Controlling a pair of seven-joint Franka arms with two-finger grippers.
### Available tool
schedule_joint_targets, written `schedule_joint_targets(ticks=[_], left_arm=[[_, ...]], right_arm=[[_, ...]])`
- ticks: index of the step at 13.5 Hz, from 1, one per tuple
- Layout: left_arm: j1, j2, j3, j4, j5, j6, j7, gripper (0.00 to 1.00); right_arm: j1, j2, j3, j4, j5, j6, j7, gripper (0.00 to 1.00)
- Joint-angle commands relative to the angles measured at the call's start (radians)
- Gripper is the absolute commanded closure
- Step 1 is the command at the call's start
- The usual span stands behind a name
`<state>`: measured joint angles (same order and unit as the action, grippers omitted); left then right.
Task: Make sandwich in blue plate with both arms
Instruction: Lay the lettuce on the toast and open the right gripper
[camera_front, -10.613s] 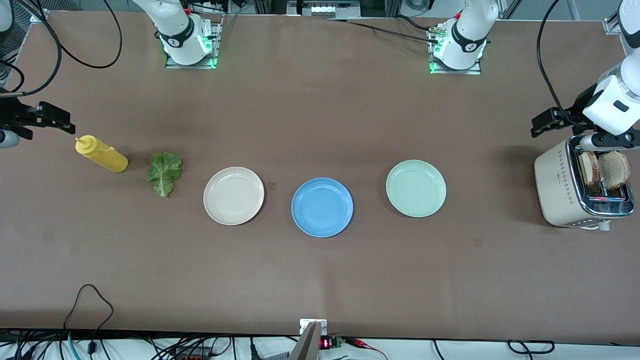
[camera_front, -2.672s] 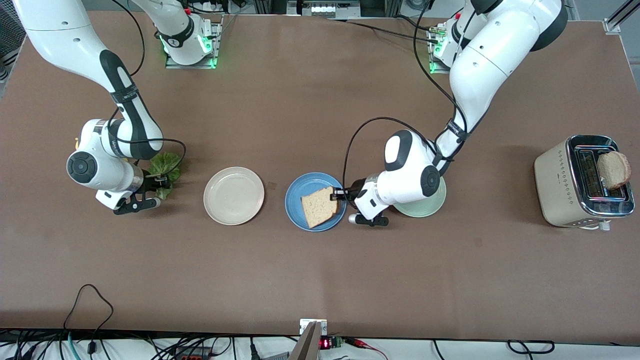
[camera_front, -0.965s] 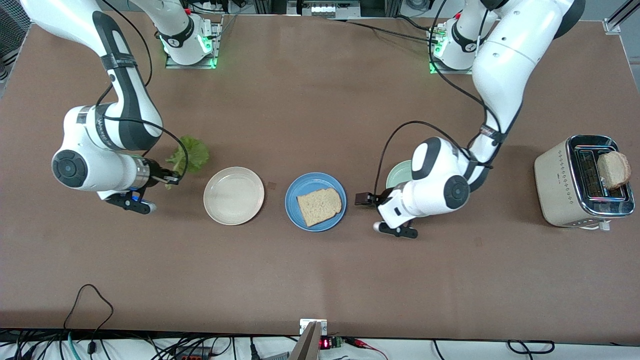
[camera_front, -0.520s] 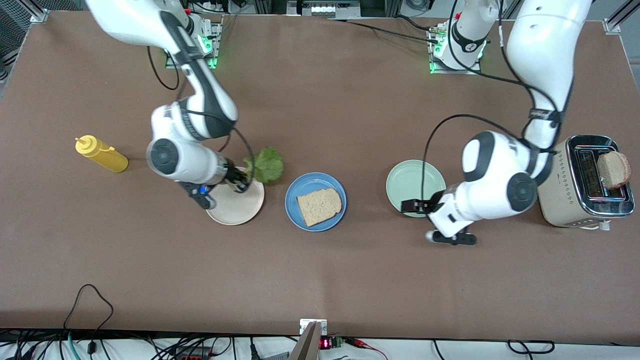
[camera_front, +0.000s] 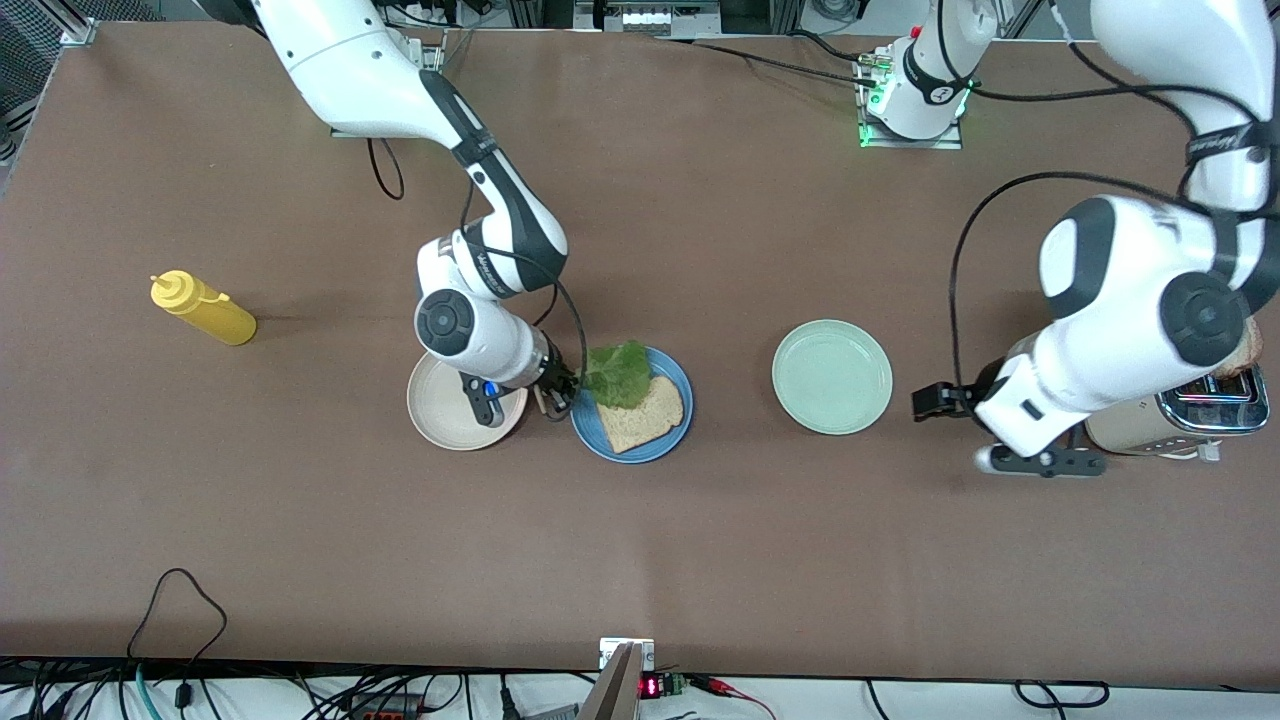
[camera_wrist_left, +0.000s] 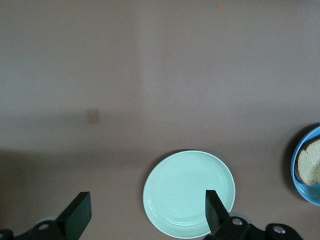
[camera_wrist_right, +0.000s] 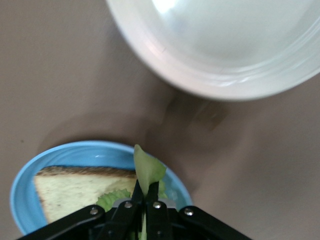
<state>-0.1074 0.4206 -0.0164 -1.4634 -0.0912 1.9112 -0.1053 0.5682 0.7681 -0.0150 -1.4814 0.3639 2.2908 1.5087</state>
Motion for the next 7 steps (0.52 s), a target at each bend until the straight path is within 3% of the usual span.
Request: schedule_joint_targets(ticks=[1,2,4,5,6,7], left_arm=[[0.024,-0.045,0.013,0.041,0.024,-0.091,0.013,0.00],[0.049,-0.045,0.013,0.082,0.022,-0.151,0.016,0.00],[0.112,-0.043,0.007,0.144,0.022,-0.231,0.022,0.00],[0.124,-0.043,0.007,0.153,0.022,-0.245,0.054,0.00],[0.126,-0.045,0.012,0.153,0.022,-0.247,0.102,0.00],[0.126,-0.045,0.012,0.153,0.022,-0.250,0.128,0.00]], right_arm=[[0.019,0.098,-0.010,0.136,0.018,0.002,0.096,0.99],[0.039,0.111,-0.013,0.154,0.017,0.006,0.107,0.98],[0.038,0.111,-0.013,0.154,0.015,-0.001,0.104,0.86],[0.038,0.111,-0.013,0.154,0.009,-0.002,0.104,0.42],[0.038,0.108,-0.014,0.154,0.004,-0.007,0.099,0.33],[0.033,0.100,-0.017,0.154,0.003,-0.016,0.097,0.00]])
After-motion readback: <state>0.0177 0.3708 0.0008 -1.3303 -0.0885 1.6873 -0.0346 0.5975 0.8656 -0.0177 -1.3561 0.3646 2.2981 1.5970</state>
